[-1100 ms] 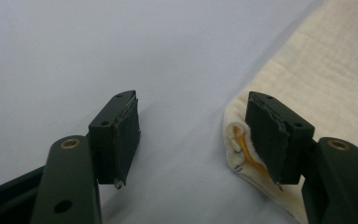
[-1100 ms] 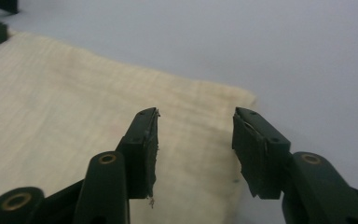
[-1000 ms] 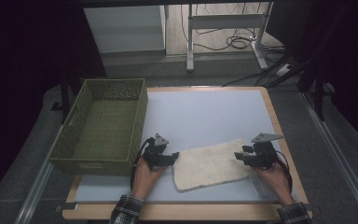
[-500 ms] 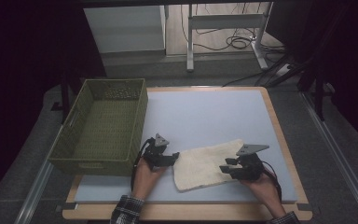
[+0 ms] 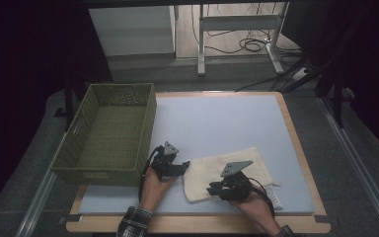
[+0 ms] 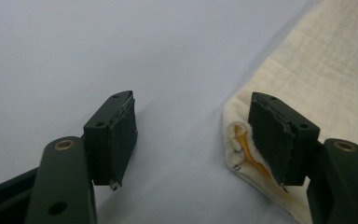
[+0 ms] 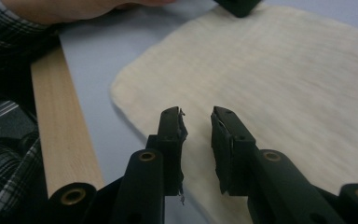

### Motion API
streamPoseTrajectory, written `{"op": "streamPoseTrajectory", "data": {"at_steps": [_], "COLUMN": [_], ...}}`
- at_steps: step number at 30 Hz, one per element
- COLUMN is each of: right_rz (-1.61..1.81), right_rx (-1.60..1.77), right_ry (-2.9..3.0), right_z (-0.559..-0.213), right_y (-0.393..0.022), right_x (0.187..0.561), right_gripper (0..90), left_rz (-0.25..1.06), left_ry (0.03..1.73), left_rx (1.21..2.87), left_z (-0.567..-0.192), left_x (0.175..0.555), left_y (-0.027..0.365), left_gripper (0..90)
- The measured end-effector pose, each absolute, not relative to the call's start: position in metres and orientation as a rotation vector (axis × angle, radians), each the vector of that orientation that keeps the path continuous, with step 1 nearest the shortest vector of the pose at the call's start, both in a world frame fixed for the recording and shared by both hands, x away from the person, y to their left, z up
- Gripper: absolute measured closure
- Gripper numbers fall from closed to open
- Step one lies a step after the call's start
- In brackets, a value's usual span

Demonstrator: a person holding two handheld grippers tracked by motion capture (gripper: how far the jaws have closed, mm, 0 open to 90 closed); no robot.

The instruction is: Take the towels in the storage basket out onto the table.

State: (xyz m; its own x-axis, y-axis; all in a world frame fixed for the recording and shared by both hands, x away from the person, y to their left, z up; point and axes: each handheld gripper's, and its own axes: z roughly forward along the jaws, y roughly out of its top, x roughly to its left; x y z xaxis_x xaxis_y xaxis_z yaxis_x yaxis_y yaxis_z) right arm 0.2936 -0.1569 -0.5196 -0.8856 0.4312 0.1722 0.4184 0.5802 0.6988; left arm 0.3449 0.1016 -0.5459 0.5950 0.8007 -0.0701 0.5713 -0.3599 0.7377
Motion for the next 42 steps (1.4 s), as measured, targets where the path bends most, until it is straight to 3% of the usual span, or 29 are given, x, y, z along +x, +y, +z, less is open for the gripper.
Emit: {"op": "streamPoseTrajectory", "data": {"at_steps": [13, 17, 23, 29, 32, 33, 34, 35, 37, 42], "right_rz": [1.246, 1.19, 1.133, 1.077, 1.076, 1.076, 1.081, 1.081, 1.112, 1.166], "right_rx": [0.601, 0.566, 0.517, 0.523, 0.541, 0.541, 0.559, 0.559, 0.593, 0.622], "right_ry": [2.865, 2.853, 2.814, 2.742, 2.733, 2.733, 2.733, 2.733, 2.746, 2.762], "right_z": [-0.524, -0.527, -0.53, -0.531, -0.531, -0.531, -0.531, -0.531, -0.531, -0.532], "right_y": [-0.101, -0.092, -0.087, -0.083, -0.083, -0.083, -0.084, -0.084, -0.085, -0.085], "right_x": [0.278, 0.276, 0.27, 0.262, 0.262, 0.262, 0.262, 0.262, 0.265, 0.269], "right_gripper": [69.1, 64.1, 63.8, 78.6, 83.0, 83.0, 83.6, 83.6, 84.0, 84.1], "left_rz": [0.391, 0.392, 0.392, 0.398, 0.382, 0.377, 0.363, 0.343, 0.293, 0.353], "left_ry": [1.083, 1.084, 1.084, 1.068, 0.981, 0.961, 0.954, 0.949, 0.974, 0.988], "left_rx": [2.072, 2.072, 2.073, 2.085, 2.104, 2.109, 2.107, 2.105, 2.079, 2.052], "left_z": [-0.546, -0.546, -0.546, -0.545, -0.545, -0.545, -0.545, -0.545, -0.544, -0.541], "left_x": [0.345, 0.345, 0.345, 0.344, 0.341, 0.34, 0.34, 0.34, 0.341, 0.34], "left_y": [0.102, 0.102, 0.102, 0.101, 0.099, 0.098, 0.098, 0.098, 0.098, 0.098], "left_gripper": [33.0, 33.0, 33.1, 36.2, 59.9, 59.9, 69.6, 69.6, 83.5, 85.4]}}
